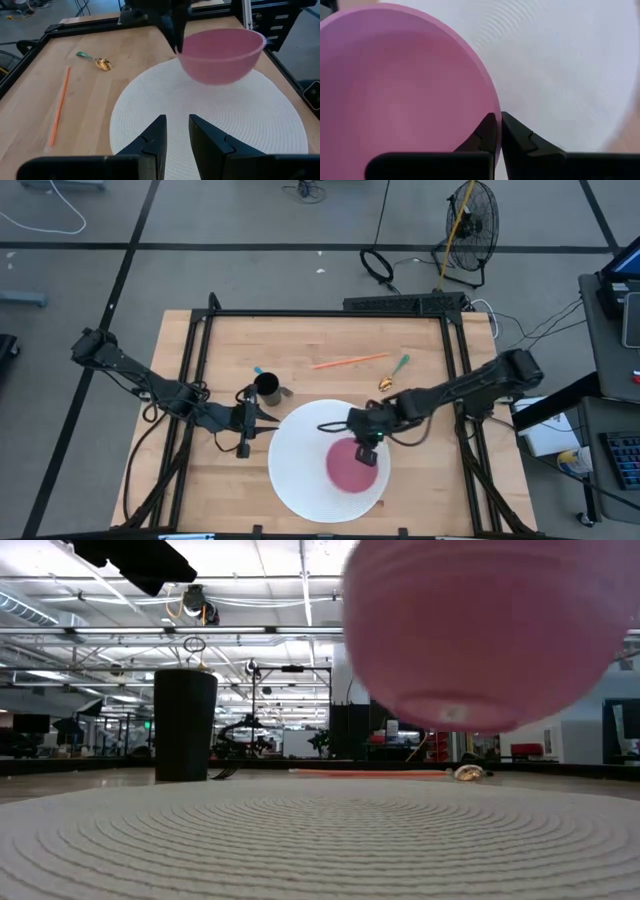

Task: Pick & Place Utensil
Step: Put the pink bowl on the white table mat

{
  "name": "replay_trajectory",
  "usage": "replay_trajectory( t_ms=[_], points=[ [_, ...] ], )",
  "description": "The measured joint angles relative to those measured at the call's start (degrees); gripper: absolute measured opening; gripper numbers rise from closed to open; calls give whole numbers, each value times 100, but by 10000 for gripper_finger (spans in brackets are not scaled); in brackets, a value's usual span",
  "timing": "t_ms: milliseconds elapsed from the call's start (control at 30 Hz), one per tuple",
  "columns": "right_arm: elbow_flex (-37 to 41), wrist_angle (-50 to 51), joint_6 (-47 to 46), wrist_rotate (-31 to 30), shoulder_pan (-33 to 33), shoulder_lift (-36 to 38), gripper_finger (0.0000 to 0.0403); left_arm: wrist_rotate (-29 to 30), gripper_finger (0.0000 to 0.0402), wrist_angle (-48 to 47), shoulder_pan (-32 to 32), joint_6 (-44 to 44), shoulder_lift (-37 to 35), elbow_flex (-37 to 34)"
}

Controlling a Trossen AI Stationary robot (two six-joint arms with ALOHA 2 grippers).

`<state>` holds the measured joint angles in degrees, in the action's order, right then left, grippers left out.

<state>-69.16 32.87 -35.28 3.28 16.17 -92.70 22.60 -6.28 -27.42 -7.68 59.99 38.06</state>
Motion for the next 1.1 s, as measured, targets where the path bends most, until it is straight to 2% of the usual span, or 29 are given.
replay_trajectory(
  t_ms=[300, 500, 833, 967, 1100],
  points=[
    [-1002, 331, 895, -24, -289, -817, 4, -10, 88, -106, -3, -145, 0, 0],
    [-1041, 493, 957, -31, -514, -1068, 4, -9, 88, -285, -106, -353, 0, 0],
    [-1041, 467, 917, -43, -599, -1065, 5, -5, 88, -300, -199, -352, 1, -2],
    [-1041, 465, 898, -78, -600, -1065, 19, -3, 88, -300, -199, -354, 0, -2],
    [-1041, 458, 895, -376, -597, -1063, 40, -3, 88, -300, -199, -354, 0, -2]
  ],
)
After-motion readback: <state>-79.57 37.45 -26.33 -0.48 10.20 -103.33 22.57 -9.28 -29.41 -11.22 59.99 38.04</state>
